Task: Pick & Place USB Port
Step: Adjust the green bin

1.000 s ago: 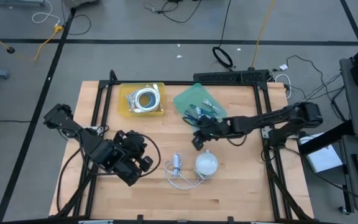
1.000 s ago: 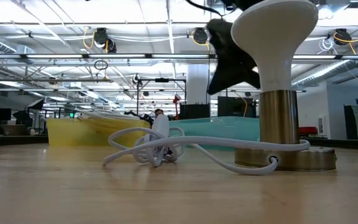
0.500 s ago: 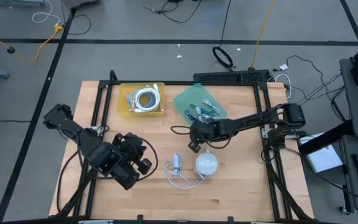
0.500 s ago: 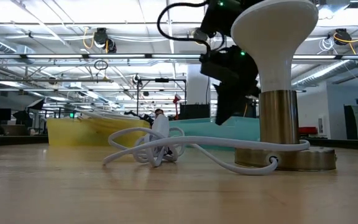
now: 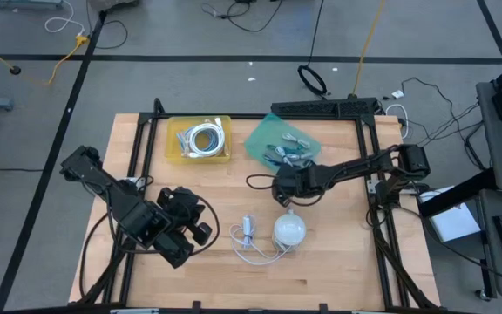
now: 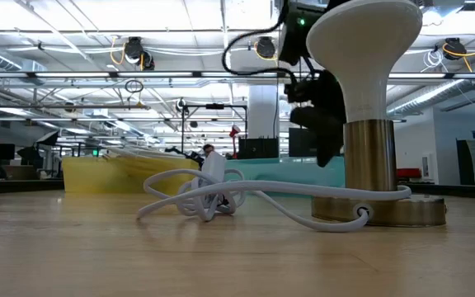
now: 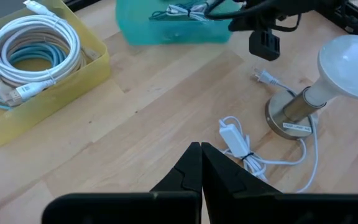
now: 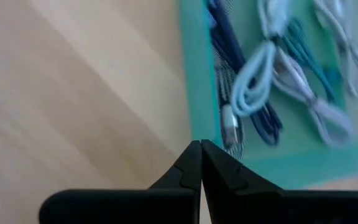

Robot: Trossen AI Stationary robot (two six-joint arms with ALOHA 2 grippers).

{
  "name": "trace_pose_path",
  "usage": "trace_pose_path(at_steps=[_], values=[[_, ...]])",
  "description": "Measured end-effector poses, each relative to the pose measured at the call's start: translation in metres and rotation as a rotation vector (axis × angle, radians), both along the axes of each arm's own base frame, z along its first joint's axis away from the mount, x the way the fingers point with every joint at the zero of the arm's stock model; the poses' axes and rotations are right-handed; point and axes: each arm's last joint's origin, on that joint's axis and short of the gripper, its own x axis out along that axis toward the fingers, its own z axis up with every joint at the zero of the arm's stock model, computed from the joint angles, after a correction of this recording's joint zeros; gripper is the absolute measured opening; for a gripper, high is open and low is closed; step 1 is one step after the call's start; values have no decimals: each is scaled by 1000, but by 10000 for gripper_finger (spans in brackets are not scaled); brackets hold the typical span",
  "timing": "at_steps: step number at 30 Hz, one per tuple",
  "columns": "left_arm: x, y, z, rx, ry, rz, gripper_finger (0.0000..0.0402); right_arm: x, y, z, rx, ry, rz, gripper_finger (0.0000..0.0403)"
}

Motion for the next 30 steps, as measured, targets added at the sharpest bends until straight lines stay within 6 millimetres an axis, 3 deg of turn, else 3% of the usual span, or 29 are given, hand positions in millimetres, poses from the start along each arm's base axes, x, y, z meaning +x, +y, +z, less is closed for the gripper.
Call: trace_pose_path(at_steps=[14,21,30], values=[[-3,-6,0,-28,-6,-5,2,-24,-18,-28,-43,31,-188,0],[-6,-10,0,-46,-19,1,1,-18,-28,-28,-58,-42,-220,0],[-7,-11,0,-60,-29,16,2,-23,-57,-27,-95,-27,-302,0]])
